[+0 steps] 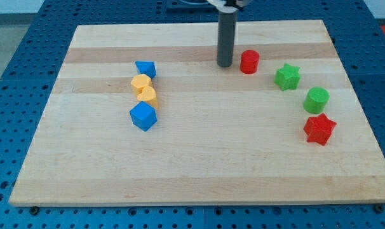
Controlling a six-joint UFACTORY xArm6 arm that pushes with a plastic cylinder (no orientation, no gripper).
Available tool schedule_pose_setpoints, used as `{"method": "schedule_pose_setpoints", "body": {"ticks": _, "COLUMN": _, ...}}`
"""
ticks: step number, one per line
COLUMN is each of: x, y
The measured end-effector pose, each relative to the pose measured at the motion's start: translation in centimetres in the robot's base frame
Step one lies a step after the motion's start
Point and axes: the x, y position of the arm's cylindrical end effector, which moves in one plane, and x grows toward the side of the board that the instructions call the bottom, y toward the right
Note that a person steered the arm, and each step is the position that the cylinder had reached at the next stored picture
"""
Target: Move green blocks along with red circle towards right side of the board
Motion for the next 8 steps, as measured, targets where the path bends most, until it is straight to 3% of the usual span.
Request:
{"method": "schedule_pose_setpoints", "body": {"ticks": 2, "x": 0.0, "y": 7.1}}
{"method": "schedule_pose_setpoints", "body": {"ticks": 3, "x": 0.0, "y": 7.1}}
{"method": "schedule_pose_setpoints", "body": {"ticks": 5, "x": 0.8, "y": 1.0}}
{"method": "schedule_pose_setpoints", "body": {"ticks": 6, "x": 4.5, "y": 0.8}}
{"method": "schedule_pose_setpoints", "body": {"ticks": 8, "x": 6.1, "y": 4.5}}
